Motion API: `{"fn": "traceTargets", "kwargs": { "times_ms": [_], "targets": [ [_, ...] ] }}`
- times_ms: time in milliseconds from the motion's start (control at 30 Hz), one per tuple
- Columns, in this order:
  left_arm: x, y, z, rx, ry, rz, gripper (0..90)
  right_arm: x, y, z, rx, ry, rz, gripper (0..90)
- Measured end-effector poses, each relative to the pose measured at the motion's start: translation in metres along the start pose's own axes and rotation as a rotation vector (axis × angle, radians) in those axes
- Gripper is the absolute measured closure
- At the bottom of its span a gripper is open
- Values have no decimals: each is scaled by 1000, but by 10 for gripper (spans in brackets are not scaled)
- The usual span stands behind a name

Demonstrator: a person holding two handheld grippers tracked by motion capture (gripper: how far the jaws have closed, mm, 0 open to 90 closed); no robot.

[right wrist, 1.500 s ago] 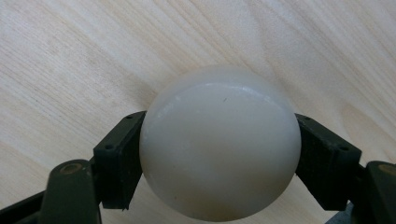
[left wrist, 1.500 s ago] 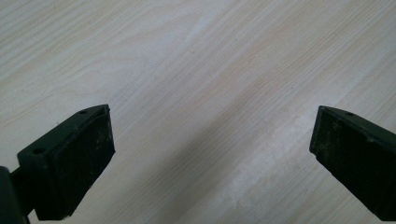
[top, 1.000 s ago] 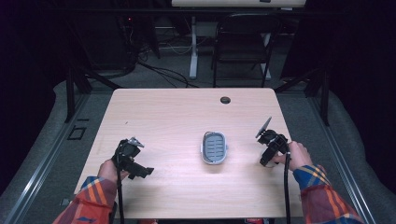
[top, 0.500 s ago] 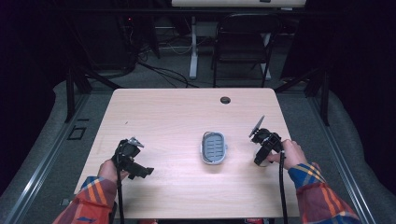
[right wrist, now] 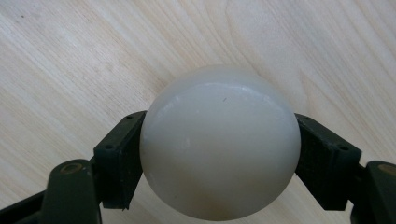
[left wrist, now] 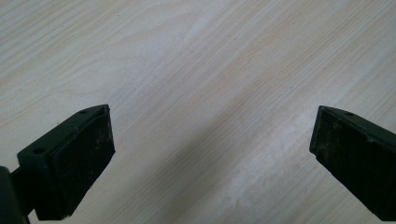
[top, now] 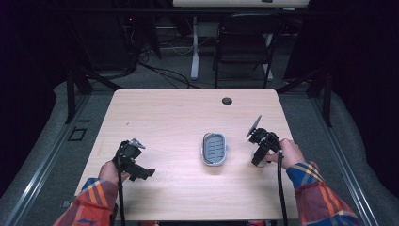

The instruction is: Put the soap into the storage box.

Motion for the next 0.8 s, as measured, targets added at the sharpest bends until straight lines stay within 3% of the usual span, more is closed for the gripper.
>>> {"fn": "traceTargets", "kwargs": {
  "times_ms": [567, 600, 800],
  "targets": [
    [0, 0, 0, -1, 5, 0, 0, -1, -23, 10, -35, -17, -7, 245],
    [0, 0, 0, -1, 5, 0, 0, -2, -24, 10, -51, -13, 12, 246],
    [1, 1, 0, -2, 4, -1, 0, -5, -34, 12, -63, -10, -9, 246]
  ]
}}
Point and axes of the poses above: each handheld gripper's, and its own axes: x roughly forward along the jaws, y roughly out of its underside, z roughly to its left, the point moved 4 cm from there along x, roughly forward along the jaws, and after that the axes turned 10 degrees about -z, right-handed, at the moved point
